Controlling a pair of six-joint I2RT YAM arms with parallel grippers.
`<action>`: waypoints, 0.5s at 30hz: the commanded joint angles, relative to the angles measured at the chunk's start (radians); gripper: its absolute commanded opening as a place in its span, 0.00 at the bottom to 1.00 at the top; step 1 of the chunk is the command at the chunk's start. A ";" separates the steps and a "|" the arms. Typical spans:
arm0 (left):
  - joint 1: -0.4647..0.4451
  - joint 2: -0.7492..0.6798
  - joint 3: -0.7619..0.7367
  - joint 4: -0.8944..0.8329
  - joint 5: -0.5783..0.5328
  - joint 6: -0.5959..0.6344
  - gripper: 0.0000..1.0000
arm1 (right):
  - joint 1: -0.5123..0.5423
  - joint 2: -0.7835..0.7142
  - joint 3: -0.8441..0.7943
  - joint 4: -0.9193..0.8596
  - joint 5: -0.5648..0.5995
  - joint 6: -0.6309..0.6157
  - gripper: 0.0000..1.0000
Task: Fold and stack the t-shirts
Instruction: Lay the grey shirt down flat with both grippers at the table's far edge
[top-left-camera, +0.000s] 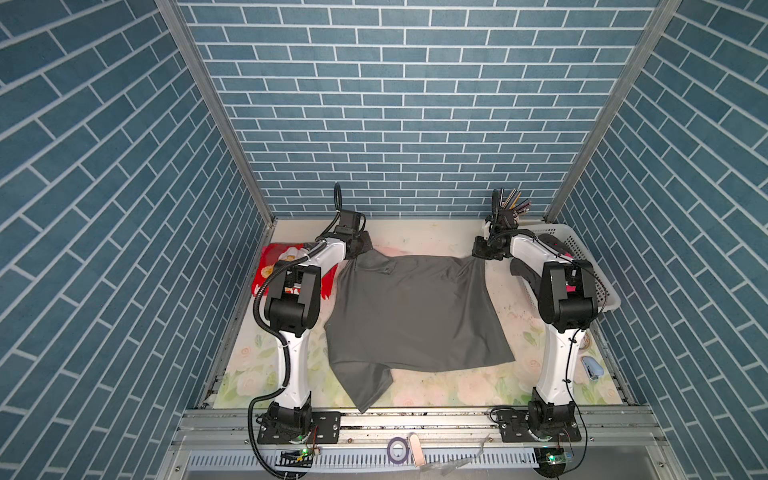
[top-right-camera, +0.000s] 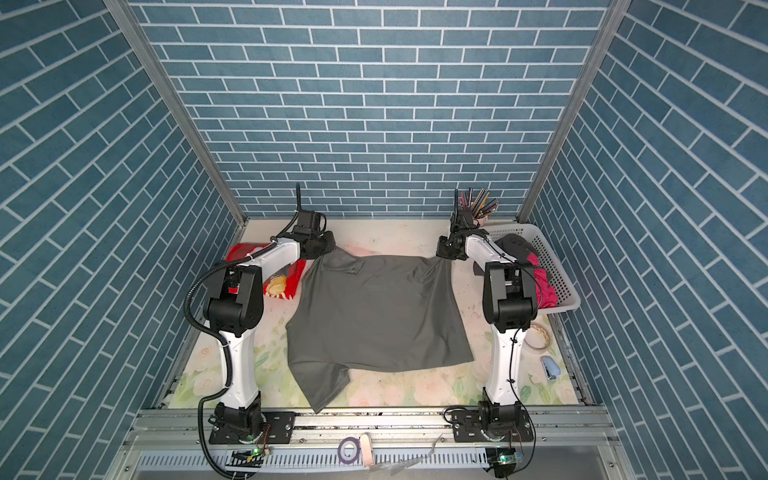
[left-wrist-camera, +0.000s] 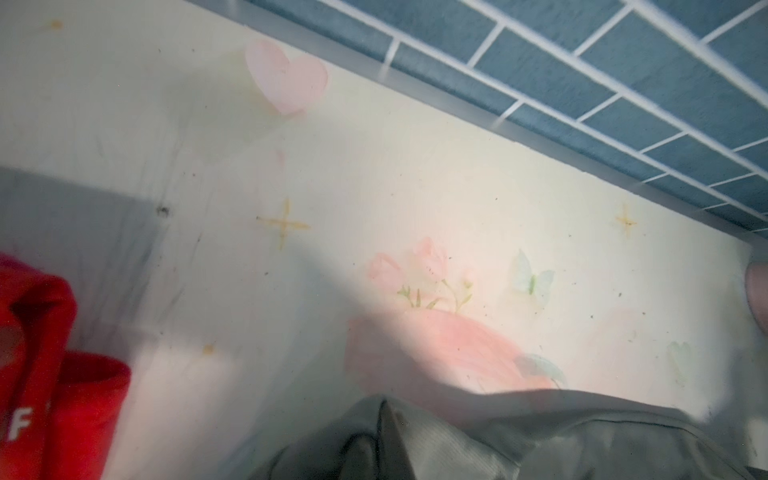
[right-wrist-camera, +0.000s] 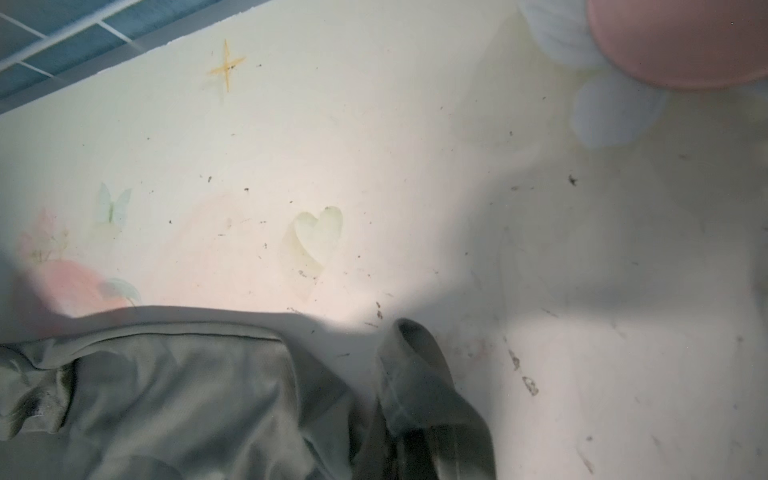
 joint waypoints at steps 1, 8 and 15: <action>0.018 0.005 0.041 -0.028 -0.010 -0.003 0.00 | -0.030 -0.007 0.024 -0.006 -0.001 -0.048 0.00; 0.045 -0.042 -0.044 -0.011 0.000 -0.006 0.00 | -0.049 -0.047 -0.017 -0.042 0.058 -0.083 0.00; 0.084 -0.099 -0.119 0.041 0.033 -0.031 0.00 | -0.049 -0.012 -0.013 -0.048 0.023 -0.070 0.04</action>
